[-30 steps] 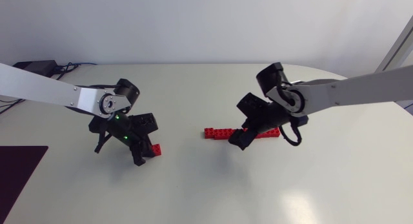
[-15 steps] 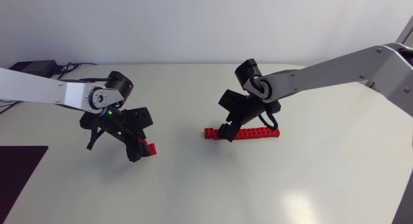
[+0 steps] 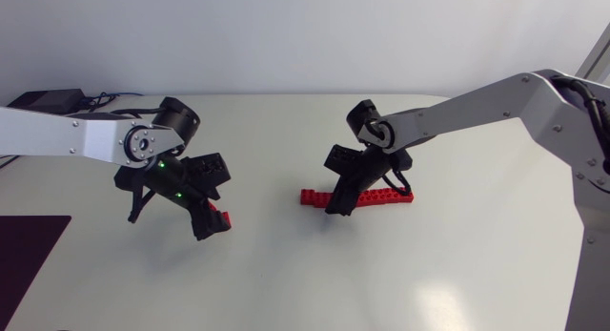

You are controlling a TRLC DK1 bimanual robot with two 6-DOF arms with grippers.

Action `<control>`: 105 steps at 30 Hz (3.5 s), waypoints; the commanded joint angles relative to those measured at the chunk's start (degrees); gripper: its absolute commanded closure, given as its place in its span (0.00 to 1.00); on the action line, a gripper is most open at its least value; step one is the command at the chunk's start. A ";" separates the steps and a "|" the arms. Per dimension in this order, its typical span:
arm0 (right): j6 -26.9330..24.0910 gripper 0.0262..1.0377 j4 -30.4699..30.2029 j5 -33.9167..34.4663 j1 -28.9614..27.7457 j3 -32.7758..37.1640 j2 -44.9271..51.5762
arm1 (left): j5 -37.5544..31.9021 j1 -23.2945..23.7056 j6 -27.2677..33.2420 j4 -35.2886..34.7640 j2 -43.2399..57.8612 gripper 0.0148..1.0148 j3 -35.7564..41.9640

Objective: Sort duplo bricks by size, large to the right and small to the left

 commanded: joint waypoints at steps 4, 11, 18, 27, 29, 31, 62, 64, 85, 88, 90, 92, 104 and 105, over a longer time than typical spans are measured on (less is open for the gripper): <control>-1.51 0.73 -0.95 -0.87 1.77 -3.00 1.52 | 0.95 -1.66 -1.82 -0.18 2.87 0.05 2.36; -0.36 0.75 2.30 0.36 4.06 -10.20 -4.98 | 2.27 -3.68 -4.11 2.02 8.32 0.05 7.63; 1.22 0.75 2.39 0.45 3.44 -19.34 -19.13 | 2.35 -7.46 -9.12 2.64 15.79 0.05 17.39; -0.19 0.74 2.74 0.72 -5.70 -34.55 -37.24 | 2.35 -11.15 -18.08 2.55 24.67 0.05 28.81; -1.24 0.74 2.74 0.54 -9.74 -37.10 -39.61 | 2.35 -11.76 -19.31 2.55 26.07 0.05 29.87; -2.65 0.74 2.83 0.45 -13.78 -39.65 -41.81 | 2.27 -12.29 -20.54 2.55 27.48 0.05 30.75; -5.11 0.72 -2.01 -1.13 -35.23 -49.32 -59.21 | -1.69 -16.95 -42.78 -17.49 39.26 0.12 52.37; -5.20 0.71 -2.09 -1.48 -35.84 -49.58 -59.30 | -2.04 -17.30 -43.57 -18.55 40.14 0.17 53.77; -4.93 0.04 -4.03 -3.33 -40.59 -49.58 -60.79 | -6.26 -16.25 -46.12 -23.12 39.61 0.75 49.64; -6.08 0.04 -5.43 -3.85 -42.52 -49.05 -61.41 | -7.75 -13.87 -44.45 -22.41 35.57 0.75 43.84; -6.96 0.04 -5.43 -4.03 -43.75 -48.88 -61.14 | -8.46 -11.76 -43.31 -21.80 32.84 0.75 40.15; -7.39 0.04 -5.61 -4.56 -44.19 -48.70 -61.14 | -9.34 -9.92 -42.25 -20.74 30.29 0.75 36.46; 4.56 0.04 3.00 -1.31 -27.76 -38.24 -45.24 | -12.41 -3.50 -37.77 -14.33 21.15 0.74 20.99; 5.70 0.04 4.85 -0.43 -26.70 -36.92 -42.51 | -13.12 -3.41 -37.59 -13.98 20.80 0.74 20.37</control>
